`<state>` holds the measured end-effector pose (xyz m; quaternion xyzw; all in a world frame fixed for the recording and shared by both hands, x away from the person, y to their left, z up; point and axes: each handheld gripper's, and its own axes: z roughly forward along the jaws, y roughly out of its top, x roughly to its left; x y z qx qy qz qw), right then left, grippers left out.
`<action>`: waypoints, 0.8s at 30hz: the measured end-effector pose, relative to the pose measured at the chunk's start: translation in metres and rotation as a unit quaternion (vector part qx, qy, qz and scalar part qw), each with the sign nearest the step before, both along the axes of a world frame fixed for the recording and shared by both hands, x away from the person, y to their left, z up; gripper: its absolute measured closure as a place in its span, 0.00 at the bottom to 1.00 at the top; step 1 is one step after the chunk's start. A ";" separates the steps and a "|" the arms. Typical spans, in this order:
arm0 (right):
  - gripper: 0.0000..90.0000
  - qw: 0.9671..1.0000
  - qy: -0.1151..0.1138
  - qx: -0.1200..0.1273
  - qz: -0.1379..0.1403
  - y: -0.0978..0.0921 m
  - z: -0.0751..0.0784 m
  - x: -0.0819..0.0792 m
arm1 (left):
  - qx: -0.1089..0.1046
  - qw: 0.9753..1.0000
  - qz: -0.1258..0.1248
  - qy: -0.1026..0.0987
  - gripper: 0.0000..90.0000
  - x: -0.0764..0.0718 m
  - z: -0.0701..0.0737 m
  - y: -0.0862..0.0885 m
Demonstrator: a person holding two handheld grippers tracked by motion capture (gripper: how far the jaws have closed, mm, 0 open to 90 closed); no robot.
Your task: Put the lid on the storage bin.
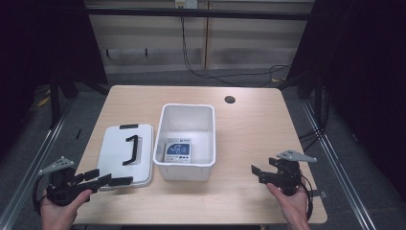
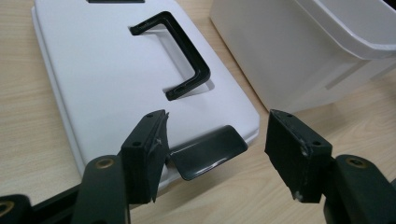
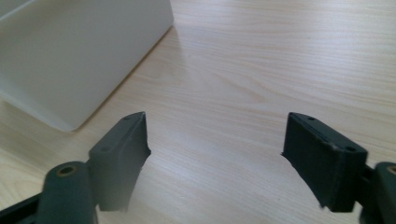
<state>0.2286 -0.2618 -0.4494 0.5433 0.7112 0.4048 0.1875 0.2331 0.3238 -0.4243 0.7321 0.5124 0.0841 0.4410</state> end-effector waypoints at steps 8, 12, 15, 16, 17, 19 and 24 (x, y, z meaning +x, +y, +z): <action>0.29 1.000 -0.015 -0.002 -0.005 0.002 0.010 -0.005 | 0.004 1.000 0.001 0.004 0.43 0.000 0.000 0.000; 0.29 1.000 -0.014 -0.001 -0.010 0.003 0.011 -0.007 | 0.003 1.000 0.000 0.007 0.43 0.000 0.001 -0.001; 0.29 1.000 -0.017 -0.002 -0.008 0.005 0.013 -0.008 | 0.007 1.000 -0.006 0.010 0.43 0.000 0.002 -0.004; 0.34 1.000 -0.017 -0.005 -0.006 0.006 0.013 -0.009 | 0.011 1.000 -0.009 0.011 0.43 0.000 0.002 -0.005; 0.35 1.000 -0.021 -0.006 0.000 0.007 0.012 -0.009 | 0.011 1.000 -0.009 0.011 0.43 0.000 0.002 -0.005; 0.32 1.000 -0.024 -0.008 0.002 0.009 0.012 -0.010 | 0.014 1.000 -0.012 0.010 0.44 -0.001 0.005 -0.008; 0.31 0.999 -0.033 -0.011 0.011 0.013 0.012 -0.012 | 0.004 1.000 -0.016 0.025 0.48 0.002 0.010 -0.015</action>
